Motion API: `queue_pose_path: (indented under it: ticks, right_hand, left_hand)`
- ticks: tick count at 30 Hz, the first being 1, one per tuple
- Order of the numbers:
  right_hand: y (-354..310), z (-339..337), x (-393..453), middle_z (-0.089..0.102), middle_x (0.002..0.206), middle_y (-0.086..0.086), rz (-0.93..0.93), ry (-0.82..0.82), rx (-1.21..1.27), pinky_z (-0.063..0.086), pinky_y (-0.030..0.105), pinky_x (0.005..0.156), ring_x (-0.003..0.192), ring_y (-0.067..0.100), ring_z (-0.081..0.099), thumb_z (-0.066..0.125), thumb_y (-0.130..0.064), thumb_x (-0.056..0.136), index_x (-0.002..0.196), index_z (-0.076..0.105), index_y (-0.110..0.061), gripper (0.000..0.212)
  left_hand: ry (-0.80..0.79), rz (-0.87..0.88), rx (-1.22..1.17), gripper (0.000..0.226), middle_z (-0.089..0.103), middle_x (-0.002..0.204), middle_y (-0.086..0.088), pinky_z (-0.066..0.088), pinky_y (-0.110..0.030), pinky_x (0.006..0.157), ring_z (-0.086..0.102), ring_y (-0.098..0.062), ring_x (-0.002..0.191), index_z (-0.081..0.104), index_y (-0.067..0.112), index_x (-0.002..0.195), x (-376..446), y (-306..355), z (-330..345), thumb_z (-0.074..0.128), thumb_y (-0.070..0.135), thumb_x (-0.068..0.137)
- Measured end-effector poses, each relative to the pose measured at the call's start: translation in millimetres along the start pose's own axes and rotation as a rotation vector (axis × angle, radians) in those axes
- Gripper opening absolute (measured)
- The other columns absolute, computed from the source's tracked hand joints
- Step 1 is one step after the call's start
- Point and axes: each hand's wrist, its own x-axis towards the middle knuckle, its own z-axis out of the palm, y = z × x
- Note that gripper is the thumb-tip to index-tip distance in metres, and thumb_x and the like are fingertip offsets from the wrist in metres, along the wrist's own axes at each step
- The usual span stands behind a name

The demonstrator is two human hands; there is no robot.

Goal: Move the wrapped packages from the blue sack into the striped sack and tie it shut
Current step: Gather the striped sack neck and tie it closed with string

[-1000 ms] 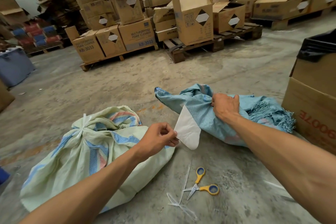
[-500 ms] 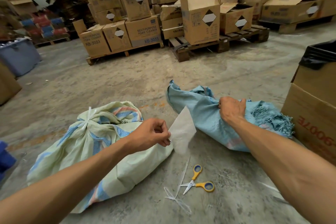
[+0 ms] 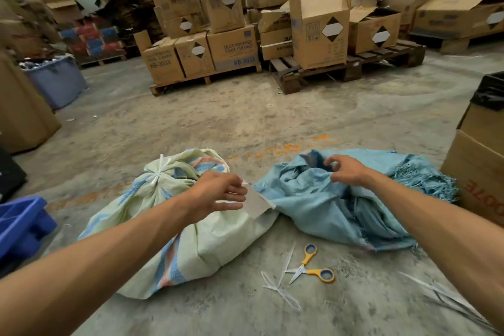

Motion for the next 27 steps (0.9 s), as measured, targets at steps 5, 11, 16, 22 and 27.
queue_pose_path:
  ticks: [5,11,16,22,27]
  right_hand:
    - [-69.6,5.5,-29.4,0.059,0.113,-0.002,-0.373,-0.236,0.171,0.055,0.032,0.081,0.097,0.019,0.064,0.084,-0.039,0.075,0.122,0.053,-0.03,0.057]
    - [-138.6,54.2,-58.9,0.062,0.114,-0.007,-0.612,-0.324,0.172,0.055,0.025,0.08,0.093,0.008,0.064,0.082,-0.046,0.075,0.118,0.057,-0.031,0.052]
    - [-165.0,72.2,-55.1,0.069,0.086,-0.002,-0.592,-0.159,0.432,0.052,0.028,0.067,0.076,0.008,0.064,0.062,-0.024,0.096,0.085,0.067,-0.026,0.012]
    - [-171.0,87.0,-44.3,0.063,0.081,0.007,-0.44,-0.101,0.46,0.048,0.03,0.065,0.074,0.016,0.057,0.053,-0.026,0.1,0.088,0.063,-0.001,0.029]
    - [-174.4,107.0,-41.8,0.07,0.079,0.006,-0.348,-0.169,0.556,0.051,0.03,0.062,0.071,0.019,0.063,0.061,-0.023,0.097,0.083,0.063,-0.018,0.015]
  left_hand:
    - [0.085,-0.147,-0.216,0.013,0.072,0.083,-0.008,0.06,-0.025,0.058,0.068,-0.017,0.075,0.065,0.003,0.092,-4.8,9.5,-6.7,0.059,0.014,0.092]
    - [0.125,-0.127,-0.311,0.017,0.072,0.068,-0.004,0.056,-0.019,0.05,0.067,-0.011,0.058,0.058,0.01,0.081,-11.7,22.0,-27.1,0.057,0.019,0.095]
    - [0.123,-0.088,-0.353,0.016,0.071,0.066,-0.002,0.057,-0.017,0.051,0.067,-0.009,0.052,0.062,0.011,0.086,-21.5,13.9,-52.7,0.061,0.024,0.095]
    - [0.14,-0.061,-0.453,0.031,0.075,0.075,-0.005,0.056,-0.021,0.049,0.071,-0.013,0.058,0.064,0.009,0.1,-25.4,-9.6,-90.8,0.048,0.036,0.101]
    - [0.232,-0.076,-0.122,0.023,0.069,0.087,-0.01,0.059,-0.027,0.058,0.064,-0.018,0.064,0.061,0.011,0.092,-32.0,-43.6,-128.7,0.051,0.03,0.1]
